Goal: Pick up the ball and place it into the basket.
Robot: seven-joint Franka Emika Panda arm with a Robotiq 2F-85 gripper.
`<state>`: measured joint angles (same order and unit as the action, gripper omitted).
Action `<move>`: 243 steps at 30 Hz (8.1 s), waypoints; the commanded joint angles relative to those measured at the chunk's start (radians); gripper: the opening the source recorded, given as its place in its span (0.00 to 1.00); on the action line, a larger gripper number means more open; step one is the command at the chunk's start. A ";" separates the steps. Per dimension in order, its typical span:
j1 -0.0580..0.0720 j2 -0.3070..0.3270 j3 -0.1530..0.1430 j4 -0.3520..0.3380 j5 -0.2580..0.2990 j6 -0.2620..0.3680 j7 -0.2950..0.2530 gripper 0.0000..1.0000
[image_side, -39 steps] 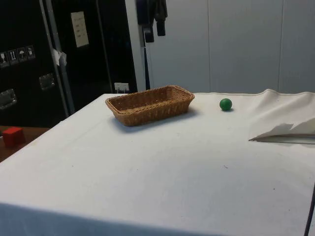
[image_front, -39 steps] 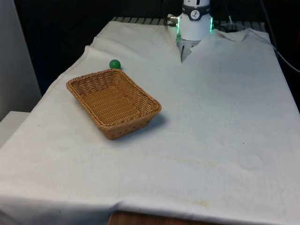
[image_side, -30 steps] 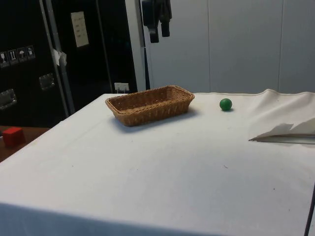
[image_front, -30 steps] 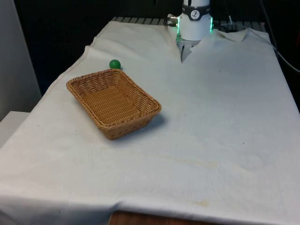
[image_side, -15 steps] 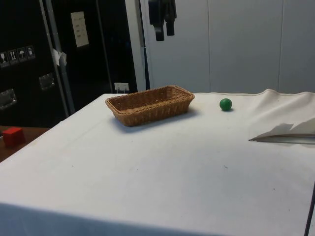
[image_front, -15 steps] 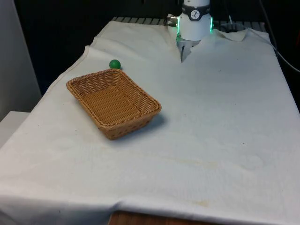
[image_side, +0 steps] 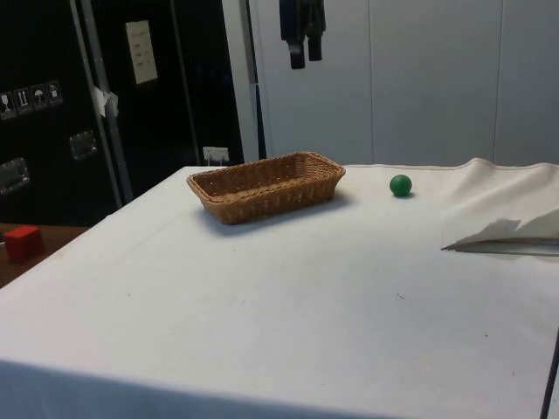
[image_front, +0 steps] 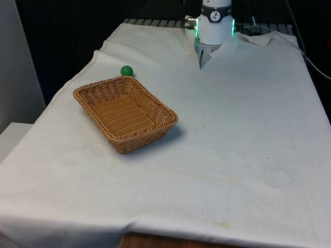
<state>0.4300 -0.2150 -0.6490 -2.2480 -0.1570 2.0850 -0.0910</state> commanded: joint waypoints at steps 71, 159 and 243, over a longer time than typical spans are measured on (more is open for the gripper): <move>-0.035 -0.032 -0.397 -0.249 -0.072 0.339 -0.322 1.00; -0.020 0.337 -0.419 -0.337 0.488 0.541 -0.737 1.00; -0.056 0.785 -0.272 -0.163 1.007 0.472 -0.928 1.00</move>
<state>0.4000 0.5670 -0.9530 -2.4150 0.8250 2.5440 -1.0000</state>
